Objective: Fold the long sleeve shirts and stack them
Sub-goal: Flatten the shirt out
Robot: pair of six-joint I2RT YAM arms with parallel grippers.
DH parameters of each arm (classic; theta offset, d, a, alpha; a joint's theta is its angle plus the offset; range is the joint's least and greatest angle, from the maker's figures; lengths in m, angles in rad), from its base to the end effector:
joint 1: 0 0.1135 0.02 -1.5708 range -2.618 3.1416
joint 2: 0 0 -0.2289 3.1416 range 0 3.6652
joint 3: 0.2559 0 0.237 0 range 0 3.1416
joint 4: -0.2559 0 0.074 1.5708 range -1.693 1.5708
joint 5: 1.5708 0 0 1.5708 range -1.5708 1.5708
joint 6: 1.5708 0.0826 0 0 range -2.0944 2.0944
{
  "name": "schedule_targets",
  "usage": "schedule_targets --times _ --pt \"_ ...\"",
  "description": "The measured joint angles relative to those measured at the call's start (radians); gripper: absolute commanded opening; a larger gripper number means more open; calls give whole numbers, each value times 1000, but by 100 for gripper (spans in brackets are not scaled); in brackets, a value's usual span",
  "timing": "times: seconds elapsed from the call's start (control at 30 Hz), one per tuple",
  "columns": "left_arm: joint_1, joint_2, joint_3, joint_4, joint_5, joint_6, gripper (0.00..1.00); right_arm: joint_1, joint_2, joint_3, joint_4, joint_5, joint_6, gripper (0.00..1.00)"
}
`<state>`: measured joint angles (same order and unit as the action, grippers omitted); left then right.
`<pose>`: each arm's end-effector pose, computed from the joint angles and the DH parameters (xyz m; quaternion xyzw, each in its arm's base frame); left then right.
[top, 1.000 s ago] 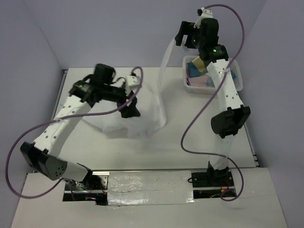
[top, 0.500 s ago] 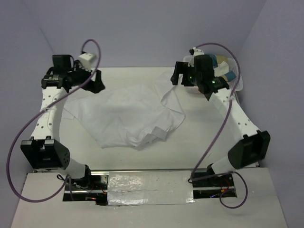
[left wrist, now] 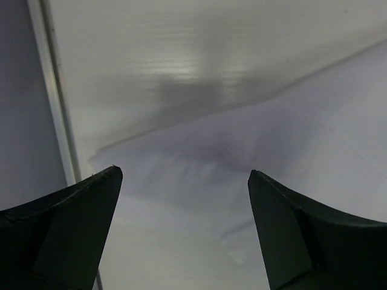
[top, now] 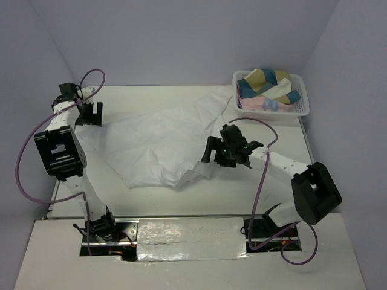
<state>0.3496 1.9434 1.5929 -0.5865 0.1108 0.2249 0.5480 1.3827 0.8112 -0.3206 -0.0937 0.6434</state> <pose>0.4087 0.1393 0.1785 -0.0419 0.9480 0.0377 0.3133 0.2525 0.1632 0.1432 0.0293 0.9416 0.2231 0.2505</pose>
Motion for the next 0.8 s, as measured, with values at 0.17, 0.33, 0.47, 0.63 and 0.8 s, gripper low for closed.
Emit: schedule_targets --times 0.17,0.33,0.47,0.63,0.8 --pt "23 85 26 68 -35 5 99 16 88 -33 156 -82 70 87" --pt "24 84 -88 93 50 14 42 13 245 1 247 -159 95 40" --pt "21 37 -192 65 136 91 0 -49 340 98 253 -220 89 0" --pt "5 -159 -327 -3 226 233 0 -209 403 343 145 -201 8 0" --pt "-99 -387 -437 -156 337 505 41 -244 551 883 -45 -97 -162 78"
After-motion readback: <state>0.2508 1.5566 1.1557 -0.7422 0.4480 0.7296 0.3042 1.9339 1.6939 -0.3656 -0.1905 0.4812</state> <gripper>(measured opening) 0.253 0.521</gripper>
